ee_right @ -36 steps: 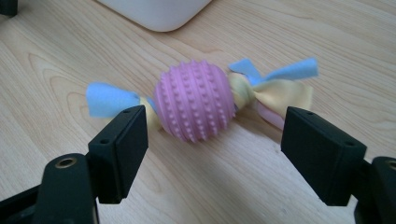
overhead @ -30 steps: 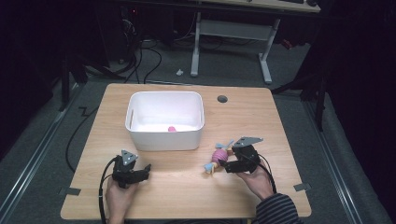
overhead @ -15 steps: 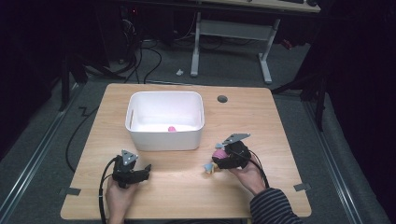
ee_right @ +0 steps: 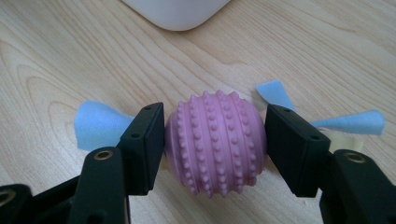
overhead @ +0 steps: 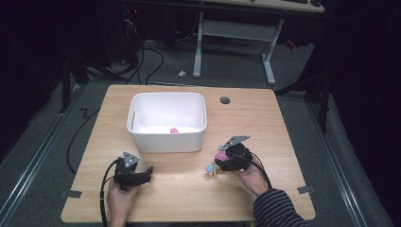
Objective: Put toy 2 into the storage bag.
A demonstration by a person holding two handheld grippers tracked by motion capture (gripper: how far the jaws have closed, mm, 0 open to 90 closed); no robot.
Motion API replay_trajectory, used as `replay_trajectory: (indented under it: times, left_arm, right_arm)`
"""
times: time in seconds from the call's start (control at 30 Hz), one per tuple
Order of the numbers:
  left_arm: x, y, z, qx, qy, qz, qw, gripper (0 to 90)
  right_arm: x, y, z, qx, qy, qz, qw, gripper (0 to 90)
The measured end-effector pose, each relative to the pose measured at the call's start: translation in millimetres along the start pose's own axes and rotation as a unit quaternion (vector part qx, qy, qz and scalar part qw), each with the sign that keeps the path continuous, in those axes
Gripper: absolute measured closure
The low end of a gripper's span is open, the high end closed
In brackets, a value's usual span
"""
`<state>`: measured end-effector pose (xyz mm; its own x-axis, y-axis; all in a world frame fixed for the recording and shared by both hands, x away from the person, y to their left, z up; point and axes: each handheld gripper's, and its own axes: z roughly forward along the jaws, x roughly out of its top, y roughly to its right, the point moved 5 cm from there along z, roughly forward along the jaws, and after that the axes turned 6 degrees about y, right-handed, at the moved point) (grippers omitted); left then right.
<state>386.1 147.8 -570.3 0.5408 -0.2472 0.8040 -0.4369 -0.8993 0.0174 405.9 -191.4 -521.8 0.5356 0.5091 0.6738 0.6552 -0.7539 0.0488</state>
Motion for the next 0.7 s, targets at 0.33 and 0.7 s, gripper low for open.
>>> replay_trajectory:
  times: [0.33, 0.7]
  left_arm:
    - [0.1, 0.2, 0.2, 0.0, 0.0, 0.0, 1.0, 21.9]
    - [0.4, -0.4, 0.2, 0.003, 0.0, -0.002, 1.0, 23.2]
  right_arm:
    - [-1.9, 0.1, -7.4, 0.01, 0.017, -0.01, 0.9998, 40.9]
    - [12.5, -2.3, -30.6, 0.027, 0.038, -0.031, 0.9984, 41.3]
